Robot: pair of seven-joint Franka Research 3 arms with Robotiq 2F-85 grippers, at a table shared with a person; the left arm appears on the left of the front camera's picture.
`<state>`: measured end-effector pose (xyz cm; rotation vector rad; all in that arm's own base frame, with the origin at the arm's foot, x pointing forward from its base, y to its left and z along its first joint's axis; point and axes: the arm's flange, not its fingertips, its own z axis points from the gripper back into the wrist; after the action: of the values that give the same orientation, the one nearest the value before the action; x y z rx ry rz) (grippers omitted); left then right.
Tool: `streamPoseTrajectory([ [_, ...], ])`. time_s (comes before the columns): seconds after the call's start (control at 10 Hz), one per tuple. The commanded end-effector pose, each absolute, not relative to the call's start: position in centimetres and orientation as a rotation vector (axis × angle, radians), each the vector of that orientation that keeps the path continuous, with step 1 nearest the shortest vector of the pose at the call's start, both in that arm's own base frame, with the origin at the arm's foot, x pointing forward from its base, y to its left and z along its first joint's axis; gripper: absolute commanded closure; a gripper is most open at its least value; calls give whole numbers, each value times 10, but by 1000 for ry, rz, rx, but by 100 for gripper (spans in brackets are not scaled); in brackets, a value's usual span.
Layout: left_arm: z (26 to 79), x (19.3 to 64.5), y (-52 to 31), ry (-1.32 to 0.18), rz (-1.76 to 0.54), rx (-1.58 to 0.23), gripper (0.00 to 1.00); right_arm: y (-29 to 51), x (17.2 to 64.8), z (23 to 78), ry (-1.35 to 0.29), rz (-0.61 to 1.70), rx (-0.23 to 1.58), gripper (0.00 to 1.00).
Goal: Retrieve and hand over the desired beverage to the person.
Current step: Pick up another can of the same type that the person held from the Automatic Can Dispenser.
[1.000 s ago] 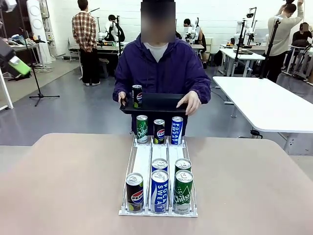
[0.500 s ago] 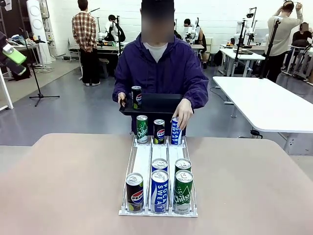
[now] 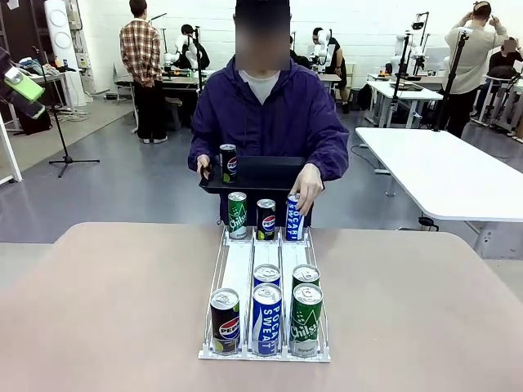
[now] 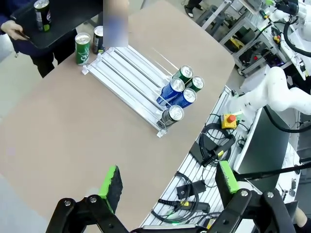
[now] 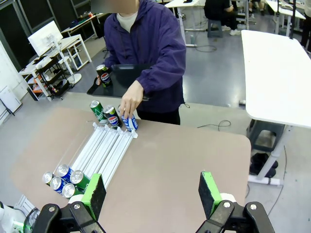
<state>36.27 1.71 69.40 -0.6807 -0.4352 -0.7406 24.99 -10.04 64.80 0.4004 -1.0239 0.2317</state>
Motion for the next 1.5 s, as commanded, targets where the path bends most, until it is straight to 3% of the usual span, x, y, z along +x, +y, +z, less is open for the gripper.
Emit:
streamPoseTrajectory([
  [0.0,694,363,16,-429,-741,-693,0,-99,252,647,-1024,240,417,0],
  [1.4,694,363,16,-429,-741,-693,0,-99,252,647,-1024,240,417,0],
])
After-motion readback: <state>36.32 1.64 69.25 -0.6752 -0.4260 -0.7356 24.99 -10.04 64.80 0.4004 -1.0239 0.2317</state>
